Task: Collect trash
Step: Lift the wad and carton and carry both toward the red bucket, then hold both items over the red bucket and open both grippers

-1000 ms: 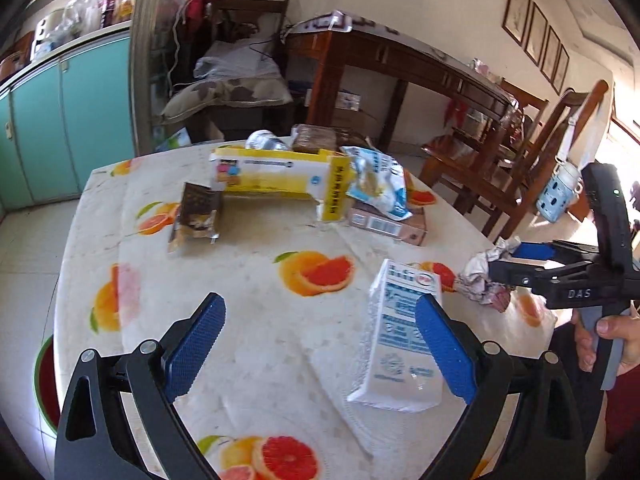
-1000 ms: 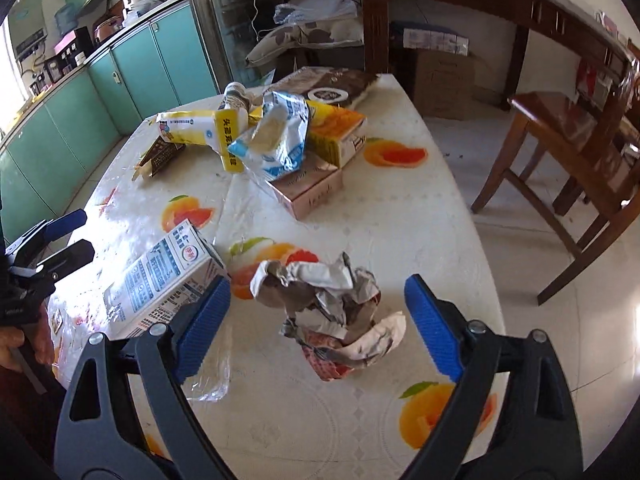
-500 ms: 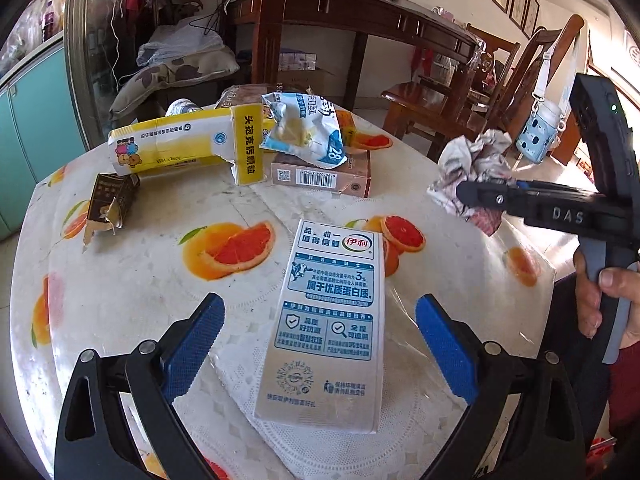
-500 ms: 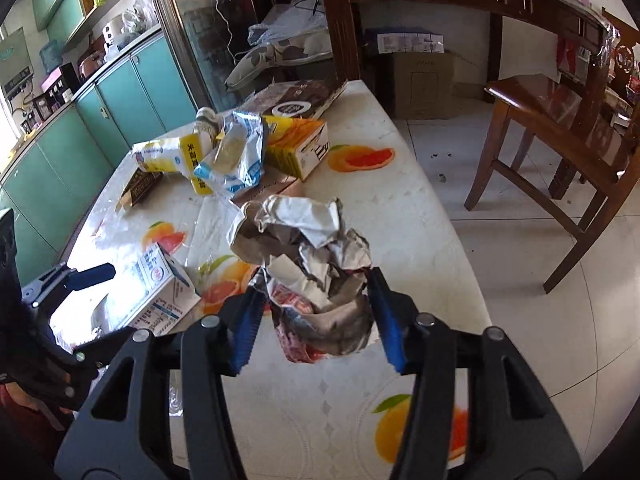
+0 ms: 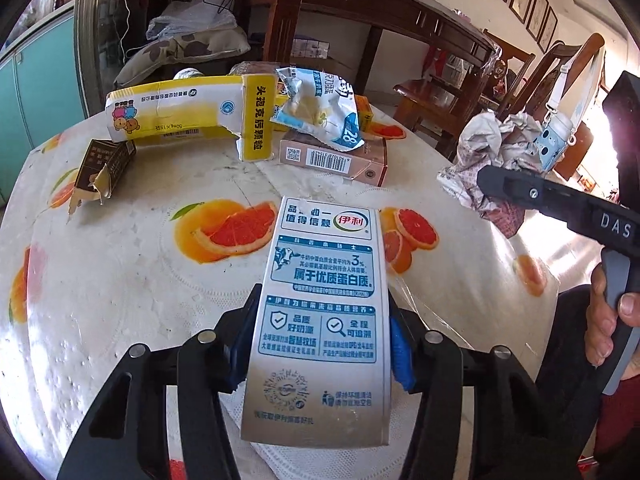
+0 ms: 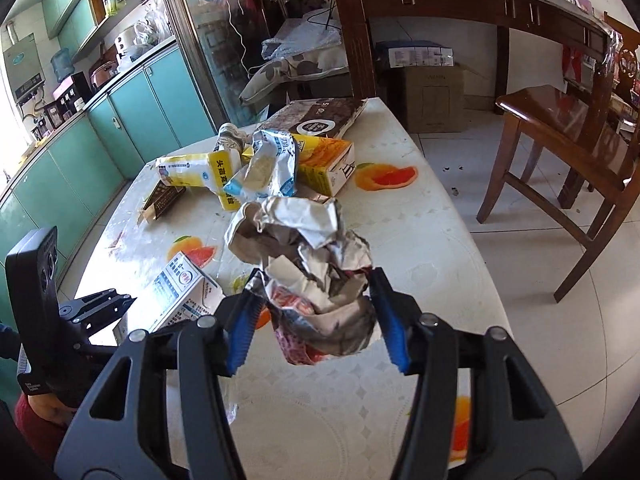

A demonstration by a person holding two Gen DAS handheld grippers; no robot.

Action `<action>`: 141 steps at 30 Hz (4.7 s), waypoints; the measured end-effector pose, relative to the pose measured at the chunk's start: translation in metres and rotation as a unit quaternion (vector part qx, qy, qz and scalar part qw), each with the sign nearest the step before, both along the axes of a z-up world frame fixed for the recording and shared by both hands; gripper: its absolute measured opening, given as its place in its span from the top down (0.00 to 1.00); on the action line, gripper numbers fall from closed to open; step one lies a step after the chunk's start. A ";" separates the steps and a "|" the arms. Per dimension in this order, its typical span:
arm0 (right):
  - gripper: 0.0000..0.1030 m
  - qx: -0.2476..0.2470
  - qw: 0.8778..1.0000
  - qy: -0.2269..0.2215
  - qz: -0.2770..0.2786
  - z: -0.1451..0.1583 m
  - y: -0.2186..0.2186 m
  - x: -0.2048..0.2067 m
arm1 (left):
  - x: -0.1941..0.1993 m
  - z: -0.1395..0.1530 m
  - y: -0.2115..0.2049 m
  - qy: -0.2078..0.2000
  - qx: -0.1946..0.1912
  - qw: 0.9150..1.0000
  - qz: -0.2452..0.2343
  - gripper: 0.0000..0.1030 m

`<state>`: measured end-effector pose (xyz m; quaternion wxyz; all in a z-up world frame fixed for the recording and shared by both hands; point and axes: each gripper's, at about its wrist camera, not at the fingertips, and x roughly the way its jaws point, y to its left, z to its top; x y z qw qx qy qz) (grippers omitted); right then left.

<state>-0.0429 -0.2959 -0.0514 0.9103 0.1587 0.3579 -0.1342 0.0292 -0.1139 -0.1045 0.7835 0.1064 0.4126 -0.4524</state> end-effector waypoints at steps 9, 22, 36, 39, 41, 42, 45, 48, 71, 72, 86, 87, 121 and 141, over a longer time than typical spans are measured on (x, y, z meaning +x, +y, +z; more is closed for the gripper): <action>0.49 -0.006 1.000 -0.004 0.019 0.004 0.022 0.006 | -0.004 0.028 0.018 -0.031 -0.050 0.998 0.013 0.51; 0.49 -0.026 0.999 -0.022 0.037 0.023 0.046 0.019 | 0.006 0.045 0.052 -0.043 -0.082 0.995 0.045 0.51; 0.49 -0.030 0.996 -0.037 0.077 0.038 0.083 0.041 | 0.029 0.048 0.086 -0.038 -0.103 0.990 0.093 0.51; 0.49 -0.032 0.995 -0.039 0.088 0.040 0.093 0.048 | 0.035 0.050 0.097 -0.038 -0.111 0.987 0.108 0.51; 0.49 -0.036 0.994 -0.040 0.096 0.042 0.099 0.051 | 0.040 0.052 0.105 -0.040 -0.116 0.985 0.120 0.51; 0.49 -0.038 0.993 -0.040 0.100 0.043 0.103 0.053 | 0.041 0.053 0.109 -0.039 -0.118 0.984 0.126 0.51; 0.49 -0.041 0.992 -0.044 0.113 0.045 0.112 0.060 | 0.049 0.054 0.122 -0.038 -0.125 0.981 0.144 0.51; 0.49 -0.052 0.989 -0.047 0.127 0.048 0.124 0.067 | 0.055 0.054 0.134 -0.041 -0.127 0.978 0.161 0.51; 0.49 -0.038 0.976 -0.053 0.206 0.041 0.188 0.116 | 0.091 0.047 0.211 -0.039 -0.137 0.957 0.251 0.51; 0.49 -0.038 0.976 -0.054 0.209 0.041 0.191 0.119 | 0.093 0.046 0.215 -0.038 -0.138 0.956 0.256 0.51; 0.49 -0.039 0.965 -0.058 0.254 0.037 0.227 0.156 | 0.135 0.017 0.288 -0.017 -0.130 0.924 0.358 0.51; 0.49 -0.037 0.964 -0.058 0.256 0.036 0.228 0.159 | 0.138 0.013 0.293 -0.014 -0.127 0.922 0.366 0.51; 0.49 0.038 0.932 0.030 0.360 -0.010 0.352 0.298 | 0.175 -0.049 0.344 0.034 -0.030 0.903 0.427 0.51; 0.42 0.049 0.931 0.072 0.355 -0.035 0.369 0.327 | 0.186 -0.061 0.349 0.057 -0.040 0.888 0.454 0.50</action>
